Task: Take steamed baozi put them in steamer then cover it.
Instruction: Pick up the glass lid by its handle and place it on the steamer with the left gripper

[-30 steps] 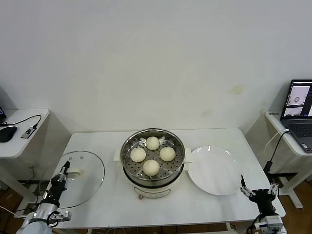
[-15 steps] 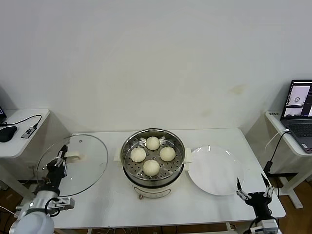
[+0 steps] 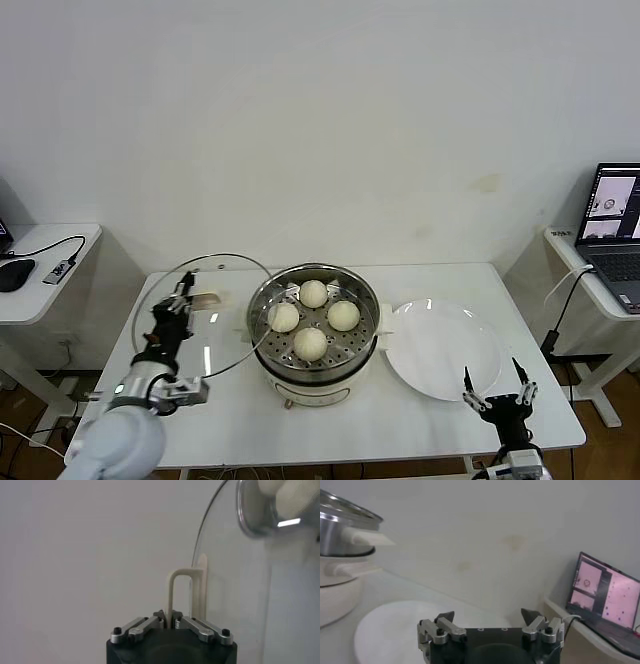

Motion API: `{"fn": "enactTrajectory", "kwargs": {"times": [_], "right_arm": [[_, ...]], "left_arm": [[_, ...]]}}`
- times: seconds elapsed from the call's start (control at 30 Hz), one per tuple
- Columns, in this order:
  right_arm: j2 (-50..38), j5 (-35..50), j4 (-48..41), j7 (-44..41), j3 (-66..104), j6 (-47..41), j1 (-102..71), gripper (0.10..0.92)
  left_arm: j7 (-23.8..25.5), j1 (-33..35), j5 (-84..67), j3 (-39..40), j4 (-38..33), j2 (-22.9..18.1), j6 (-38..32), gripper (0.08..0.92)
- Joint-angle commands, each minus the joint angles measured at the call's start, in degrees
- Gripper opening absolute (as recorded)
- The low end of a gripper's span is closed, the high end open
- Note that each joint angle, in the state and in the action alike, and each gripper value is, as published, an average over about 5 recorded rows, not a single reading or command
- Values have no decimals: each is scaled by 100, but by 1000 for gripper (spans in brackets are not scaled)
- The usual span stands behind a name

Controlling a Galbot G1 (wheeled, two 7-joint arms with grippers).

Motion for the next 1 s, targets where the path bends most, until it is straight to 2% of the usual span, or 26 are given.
{"fn": "enactTrajectory", "kwargs": {"times": [0.03,0.47,1.0], "right_arm": [[176,-320,-28,45,-229,-88,50,823],[184,-349,-178,80,-192,-123,125,823],[110,-331,-319,120,-184,-126,162,823]], "left_arm": [[774,-1670,614,1971,380,-715,776,147],[1234,-2296,1798,2663,1168,-1590,727,147],[1289,-2388,2113,2783,1614,-1854,662,147]]}}
